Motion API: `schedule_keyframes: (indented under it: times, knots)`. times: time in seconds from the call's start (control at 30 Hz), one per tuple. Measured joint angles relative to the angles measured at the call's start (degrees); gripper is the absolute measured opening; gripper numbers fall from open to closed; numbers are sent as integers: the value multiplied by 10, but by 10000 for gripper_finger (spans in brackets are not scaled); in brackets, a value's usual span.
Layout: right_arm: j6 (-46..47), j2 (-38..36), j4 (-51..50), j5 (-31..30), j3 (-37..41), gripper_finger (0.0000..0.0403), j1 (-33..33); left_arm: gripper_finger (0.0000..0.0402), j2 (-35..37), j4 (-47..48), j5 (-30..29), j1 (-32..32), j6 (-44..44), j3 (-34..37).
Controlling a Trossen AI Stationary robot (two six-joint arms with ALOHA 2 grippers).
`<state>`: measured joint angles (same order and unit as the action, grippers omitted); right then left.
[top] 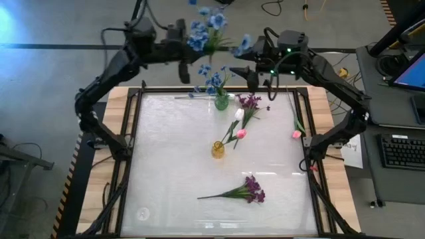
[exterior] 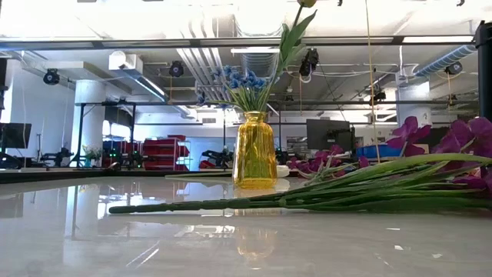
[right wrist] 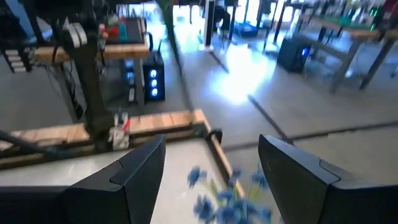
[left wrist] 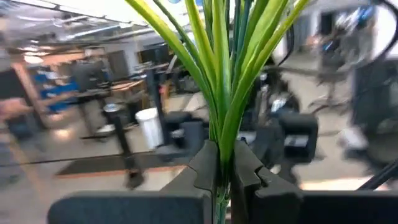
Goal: Sort flowers into vase by color
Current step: Put the blue flowers into the green vase
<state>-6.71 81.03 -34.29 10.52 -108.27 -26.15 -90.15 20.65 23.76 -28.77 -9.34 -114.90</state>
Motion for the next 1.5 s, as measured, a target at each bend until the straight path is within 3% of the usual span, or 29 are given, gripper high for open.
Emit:
schedule_keyframes:
  times: [0.13,0.33,0.6,0.97,1.1,1.33,1.5]
  knots:
    - [-2,17,67,0,0,249,0,0,-38,-25,11,7,59,7]
    - [-8,27,85,2,1,235,0,0,-75,-42,16,8,107,-6]
    - [28,30,91,1,1,186,0,0,-87,-41,14,8,94,-26]
    - [54,26,127,2,1,187,-4,0,-90,-50,7,13,50,-26]
    - [53,30,128,2,1,150,-4,0,-91,-46,2,12,53,-27]
    - [45,30,135,4,1,23,-3,2,-90,-40,-8,12,69,-36]
    - [46,30,135,2,1,20,-3,38,-87,-35,-5,11,84,-36]
